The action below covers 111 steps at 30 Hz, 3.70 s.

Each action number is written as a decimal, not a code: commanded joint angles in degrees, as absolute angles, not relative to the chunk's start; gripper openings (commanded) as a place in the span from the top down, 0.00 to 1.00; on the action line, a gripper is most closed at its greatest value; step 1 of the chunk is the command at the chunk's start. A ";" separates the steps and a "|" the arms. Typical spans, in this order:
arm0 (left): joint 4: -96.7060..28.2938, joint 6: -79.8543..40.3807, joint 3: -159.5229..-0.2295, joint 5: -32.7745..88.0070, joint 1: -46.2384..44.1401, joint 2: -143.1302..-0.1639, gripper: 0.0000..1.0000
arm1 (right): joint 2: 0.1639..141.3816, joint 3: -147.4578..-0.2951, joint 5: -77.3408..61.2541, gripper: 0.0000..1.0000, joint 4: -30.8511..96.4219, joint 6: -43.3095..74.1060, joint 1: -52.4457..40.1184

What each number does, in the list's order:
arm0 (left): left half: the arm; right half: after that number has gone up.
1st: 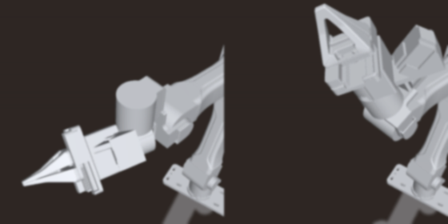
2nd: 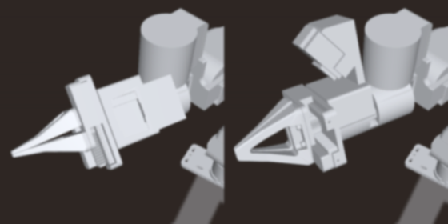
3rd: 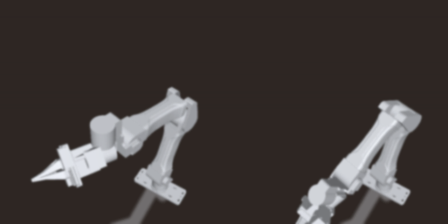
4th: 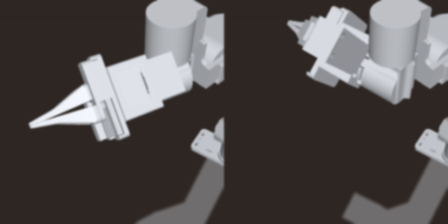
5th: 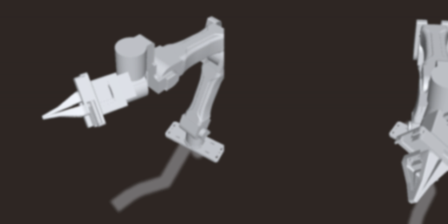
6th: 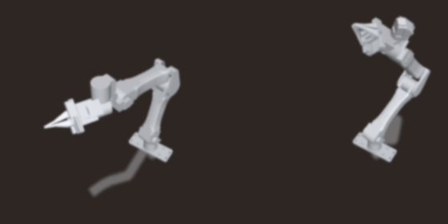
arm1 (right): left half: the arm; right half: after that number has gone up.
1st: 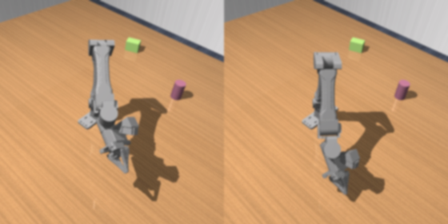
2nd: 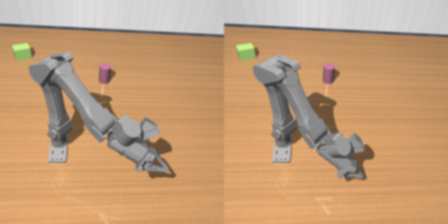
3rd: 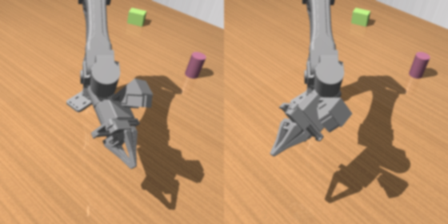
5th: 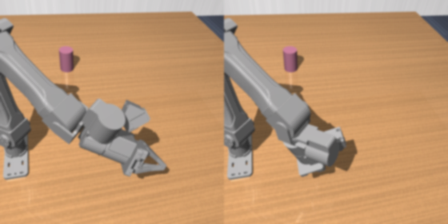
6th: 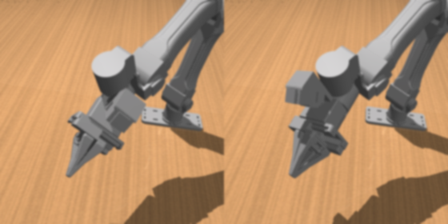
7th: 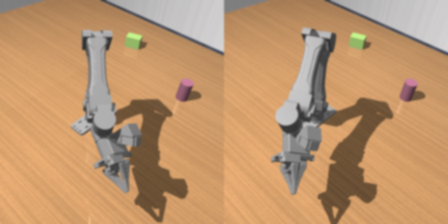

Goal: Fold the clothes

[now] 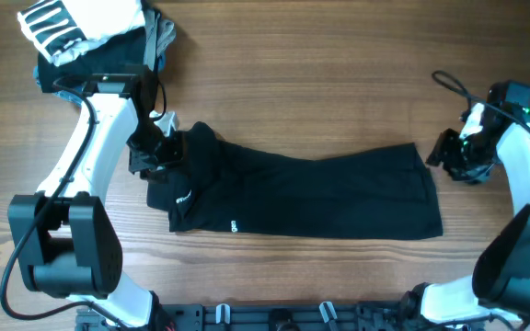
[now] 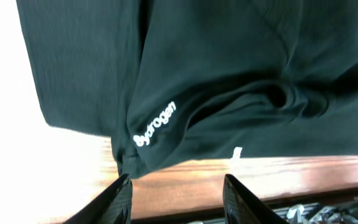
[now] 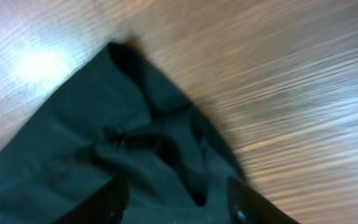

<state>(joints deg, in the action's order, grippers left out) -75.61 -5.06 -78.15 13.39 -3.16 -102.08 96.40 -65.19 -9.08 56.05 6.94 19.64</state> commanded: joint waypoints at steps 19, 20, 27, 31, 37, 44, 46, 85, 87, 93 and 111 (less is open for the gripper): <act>-59.07 -4.97 -77.78 18.39 -5.74 -106.54 0.50 | 99.74 -59.00 -18.22 0.96 47.37 1.69 19.25; -59.11 -4.97 -77.78 18.41 -5.74 -107.20 0.50 | 99.68 -59.68 -18.20 0.96 48.16 1.65 19.25; -59.07 -4.95 -77.71 18.37 -5.76 -110.59 0.50 | 93.80 -66.85 -2.55 0.96 64.64 11.94 19.25; -58.04 -4.86 -77.67 16.82 -5.74 -111.57 0.49 | 92.79 -66.83 -0.16 0.95 68.97 12.16 19.25; -57.67 -4.78 -77.67 16.84 -5.74 -112.31 0.43 | 92.79 -66.67 1.39 0.59 71.22 12.29 19.25; -59.83 -3.84 -79.88 16.91 -5.74 -110.26 0.27 | 92.79 -66.67 -9.45 0.48 59.27 5.54 20.62; -61.30 -2.33 -82.35 17.15 -5.74 -107.53 0.26 | 93.23 -66.67 -15.16 0.43 57.87 3.79 21.58; -49.21 2.37 -71.05 15.14 -5.89 -104.92 0.30 | 96.44 -58.08 -18.48 0.51 60.16 4.40 22.04; -45.06 2.37 -67.72 15.14 -5.89 -104.95 0.31 | 96.47 -57.08 -16.51 0.51 59.48 6.20 22.04; -37.91 2.37 -64.27 12.53 -5.89 -105.01 0.91 | 96.53 -53.98 -16.53 0.50 54.19 6.13 22.04; -38.35 2.35 -64.29 12.29 -5.23 -105.01 0.96 | 96.53 -54.00 -19.55 0.96 51.55 6.48 22.13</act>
